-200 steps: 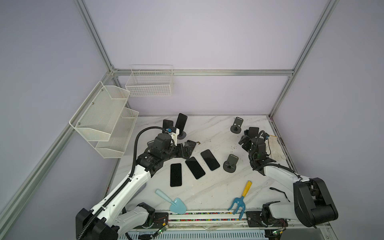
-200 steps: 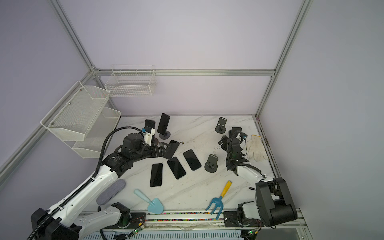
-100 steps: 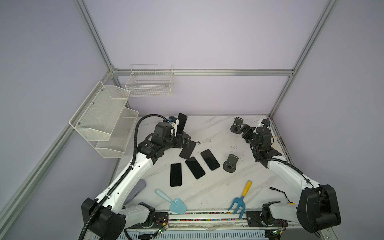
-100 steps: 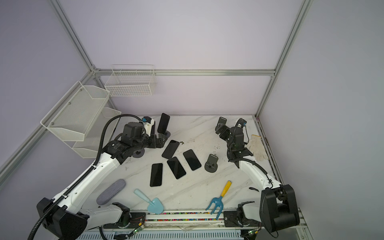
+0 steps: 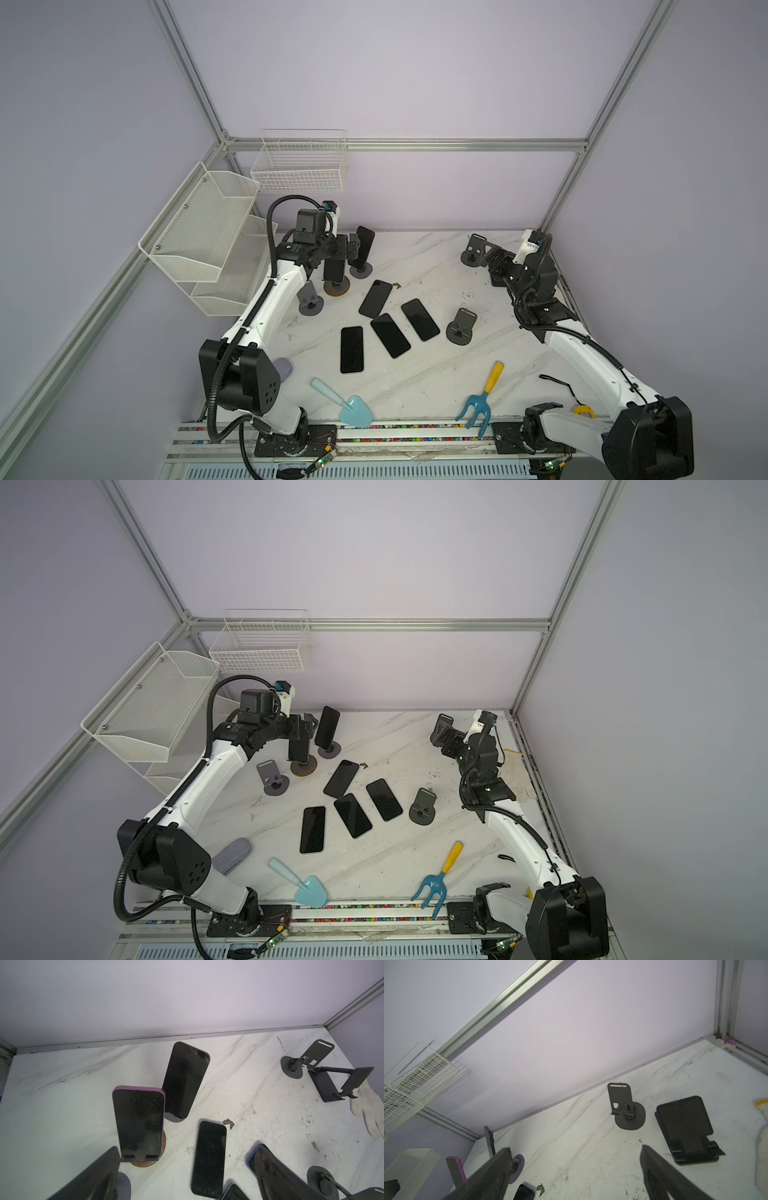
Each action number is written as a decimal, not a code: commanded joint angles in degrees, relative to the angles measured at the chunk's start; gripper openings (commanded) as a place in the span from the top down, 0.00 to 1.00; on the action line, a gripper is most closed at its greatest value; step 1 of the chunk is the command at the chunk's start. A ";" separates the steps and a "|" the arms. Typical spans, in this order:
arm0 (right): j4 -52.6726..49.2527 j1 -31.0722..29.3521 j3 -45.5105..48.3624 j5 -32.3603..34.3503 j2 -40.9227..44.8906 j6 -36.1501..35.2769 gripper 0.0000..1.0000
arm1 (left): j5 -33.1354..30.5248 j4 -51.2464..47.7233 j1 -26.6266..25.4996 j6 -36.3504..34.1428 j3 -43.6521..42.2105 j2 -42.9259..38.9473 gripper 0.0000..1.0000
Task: Remove the phone from the phone stand
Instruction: 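Return the left gripper to the purple-edged phone while the right gripper reaches farther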
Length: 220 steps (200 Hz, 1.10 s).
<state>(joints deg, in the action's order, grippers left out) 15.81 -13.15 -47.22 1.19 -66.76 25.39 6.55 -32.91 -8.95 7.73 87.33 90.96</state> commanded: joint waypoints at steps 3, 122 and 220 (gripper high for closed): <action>6.51 -0.03 2.73 -3.45 -2.00 -2.80 0.03 | 3.04 4.77 1.46 -3.12 2.69 -0.22 0.01; -7.79 -0.08 -6.44 -7.88 -3.71 -4.47 0.03 | -0.90 10.20 3.58 -6.72 -0.23 3.16 0.01; 1.34 -0.09 -6.49 -7.84 -5.55 4.26 0.03 | 0.05 7.43 5.08 -7.73 5.31 10.53 0.00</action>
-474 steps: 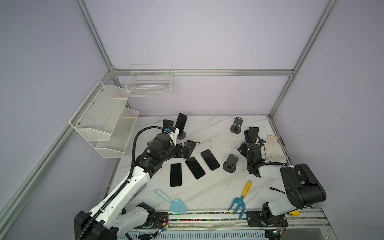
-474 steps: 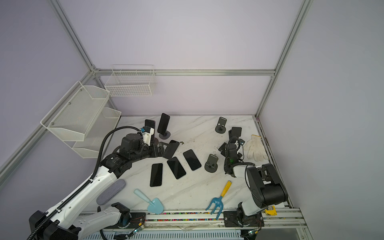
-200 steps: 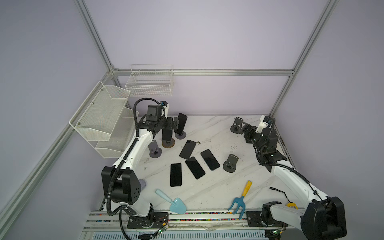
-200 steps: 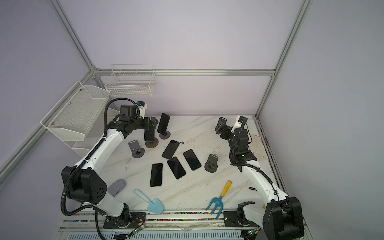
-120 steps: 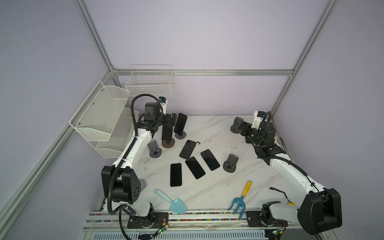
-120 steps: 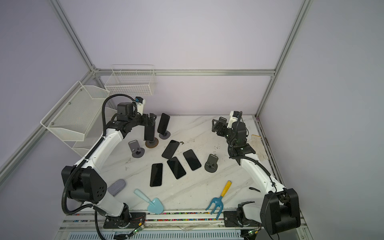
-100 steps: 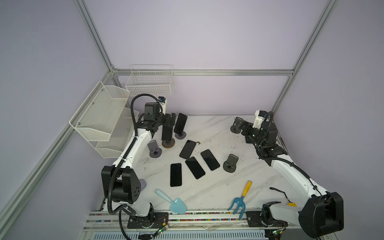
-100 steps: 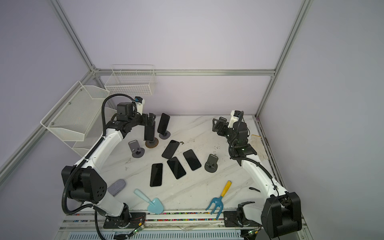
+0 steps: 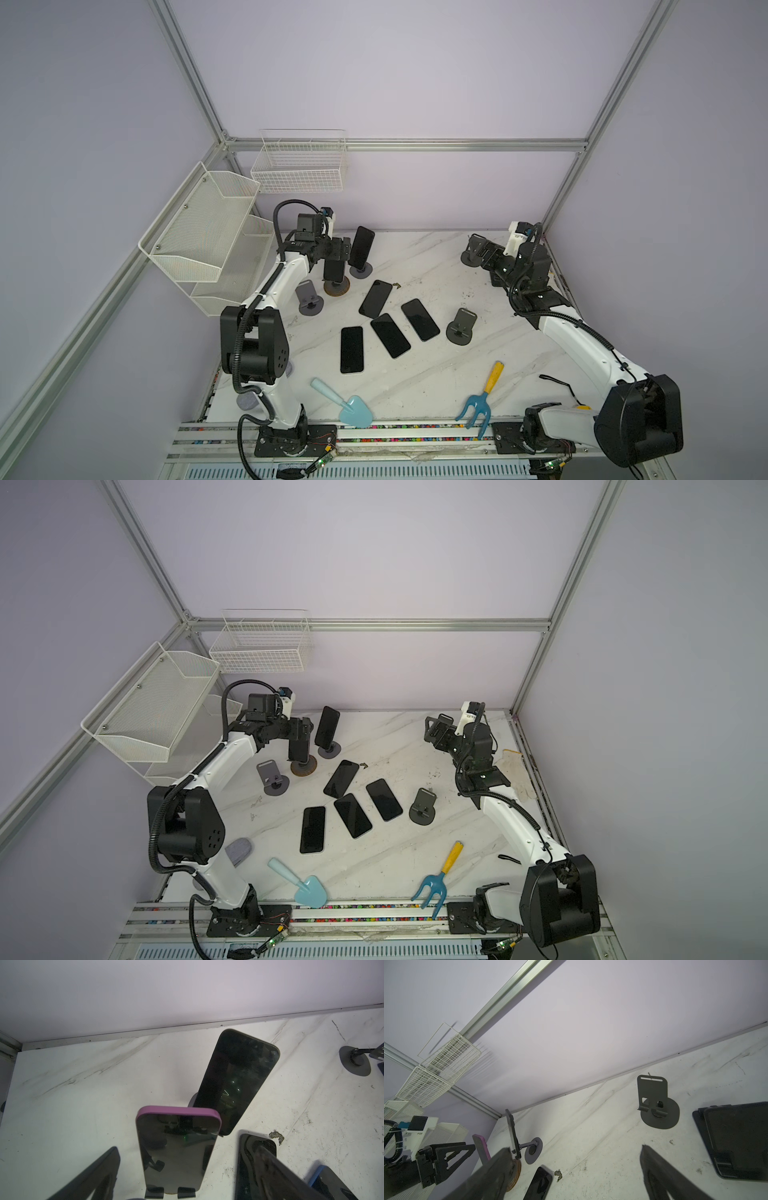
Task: Remove the phone from the phone stand
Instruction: 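Return the left gripper to the purple-edged phone while the right gripper reaches farther, then close the left gripper on the purple-edged phone and lift it off the stand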
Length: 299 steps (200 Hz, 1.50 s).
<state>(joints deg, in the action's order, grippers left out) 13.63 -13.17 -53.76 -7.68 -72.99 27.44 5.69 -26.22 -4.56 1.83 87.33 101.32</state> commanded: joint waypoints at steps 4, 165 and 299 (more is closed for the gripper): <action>3.36 -0.02 0.11 1.22 0.86 2.29 0.03 | 1.24 0.74 0.77 -1.83 5.31 0.24 0.00; 3.42 -0.04 1.44 3.20 3.40 4.02 0.03 | 3.54 3.63 1.92 -5.33 3.92 7.27 0.08; 3.87 -0.07 0.48 3.61 0.79 3.05 0.03 | 4.59 18.97 1.48 -3.89 -9.58 2.89 0.07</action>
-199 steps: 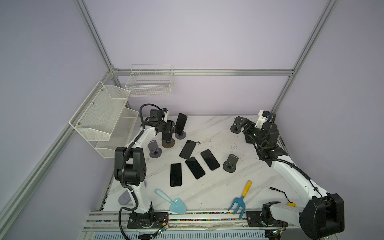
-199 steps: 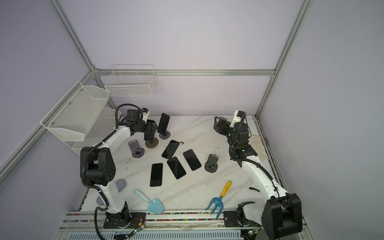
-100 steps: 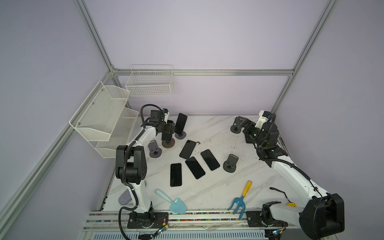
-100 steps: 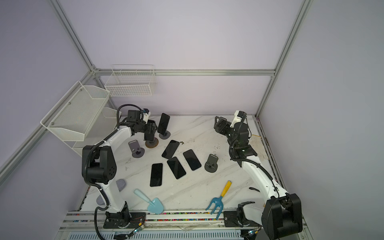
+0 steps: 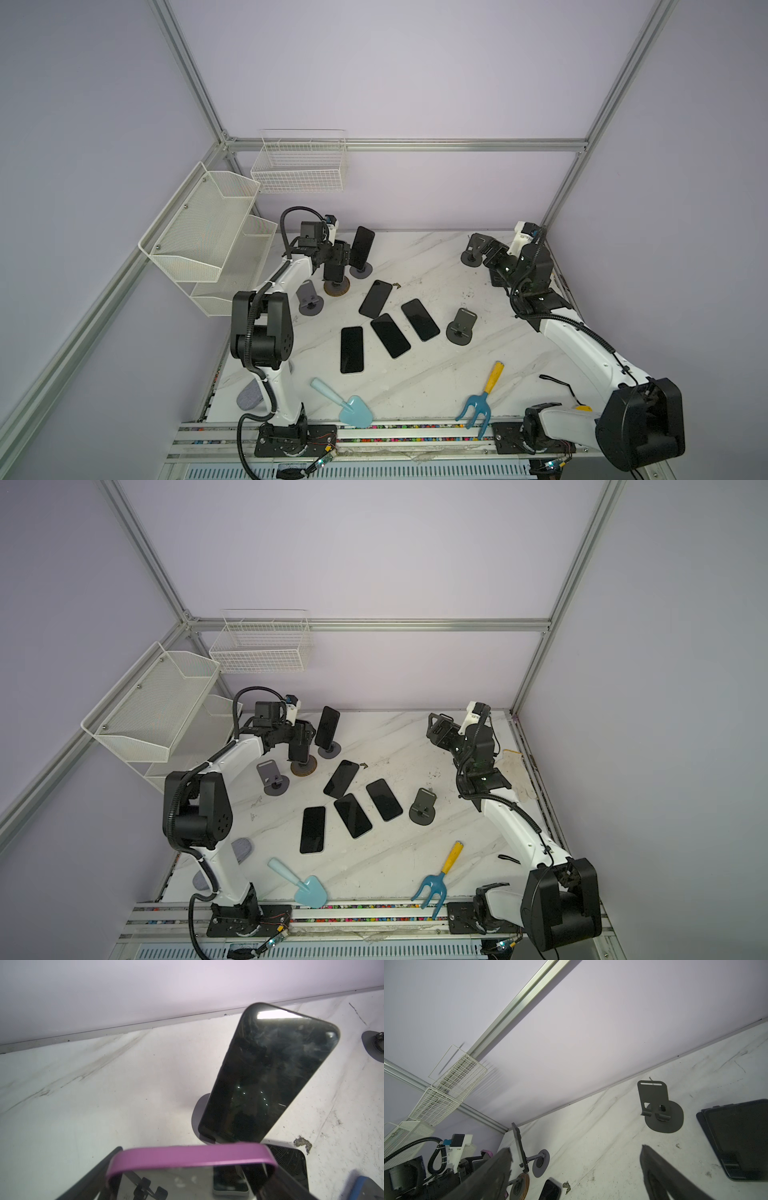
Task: Remove the phone from the phone stand
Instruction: 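Close the left gripper on the purple-edged phone and lift it off the stand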
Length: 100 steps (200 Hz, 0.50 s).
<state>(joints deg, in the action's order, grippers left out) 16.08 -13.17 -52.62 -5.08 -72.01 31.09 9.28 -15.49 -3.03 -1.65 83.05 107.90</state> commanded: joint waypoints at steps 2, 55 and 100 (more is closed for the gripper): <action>1.42 -0.07 -0.65 1.03 -0.09 -0.59 0.03 | 1.01 8.60 -0.05 -0.54 -5.56 -3.75 0.07; 1.77 -0.04 -0.03 1.48 -0.35 -0.84 0.03 | 1.18 13.99 -0.30 -0.79 -9.56 -4.25 0.08; 1.79 -0.04 -0.60 1.59 -1.69 -0.87 0.03 | 0.23 18.91 -0.27 -0.80 -13.37 -5.66 0.16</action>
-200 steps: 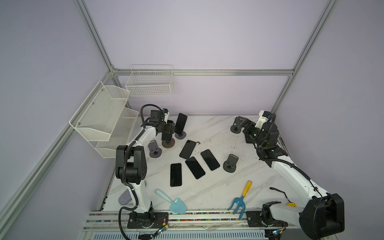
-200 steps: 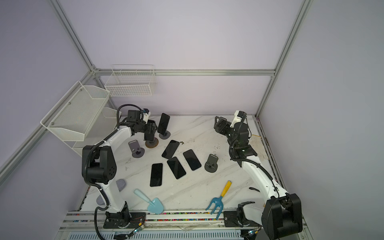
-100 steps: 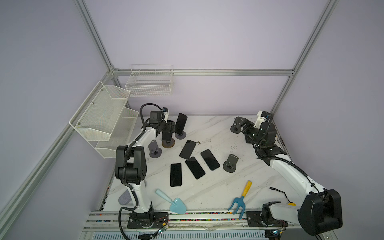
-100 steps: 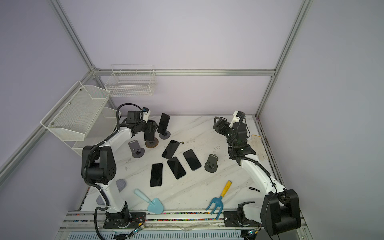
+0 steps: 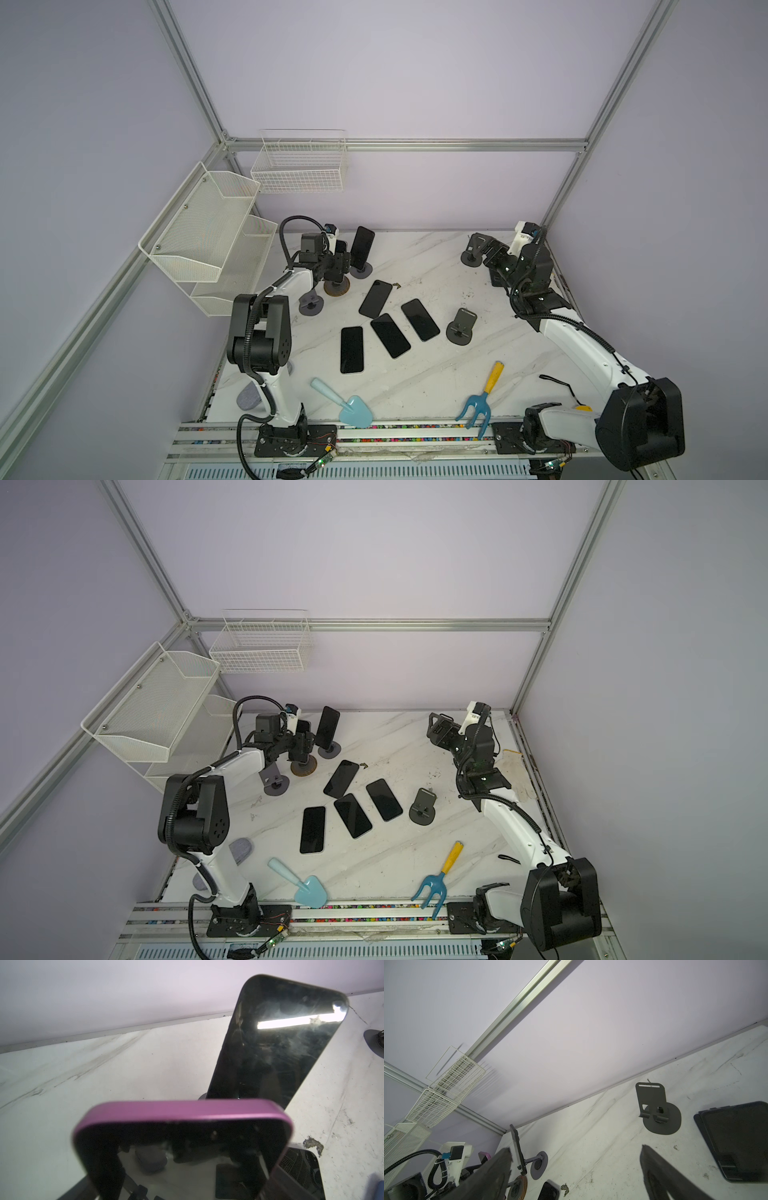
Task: Remove the phone from the phone stand
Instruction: 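Close the left gripper on the purple-edged phone and lift it off the stand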
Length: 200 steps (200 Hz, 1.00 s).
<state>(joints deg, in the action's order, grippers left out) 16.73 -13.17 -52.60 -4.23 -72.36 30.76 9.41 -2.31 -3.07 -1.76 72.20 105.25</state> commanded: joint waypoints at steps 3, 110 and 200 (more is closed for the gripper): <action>1.04 -0.05 -0.74 0.65 -1.41 -0.43 0.03 | 0.08 5.55 -0.26 -0.79 -2.39 -2.96 0.17; 0.89 -0.03 -0.69 1.73 -1.12 1.54 0.03 | 1.02 0.08 -0.45 -0.19 -0.03 -5.76 0.28; 3.08 -0.02 0.46 1.13 -2.16 4.10 0.03 | -1.27 -6.94 -3.48 -3.44 3.88 -13.18 0.29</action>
<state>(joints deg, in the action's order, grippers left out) 18.33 -13.17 -52.01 -3.31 -73.97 33.17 8.69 -9.32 -5.23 -2.70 70.87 97.27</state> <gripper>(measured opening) 0.975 0.721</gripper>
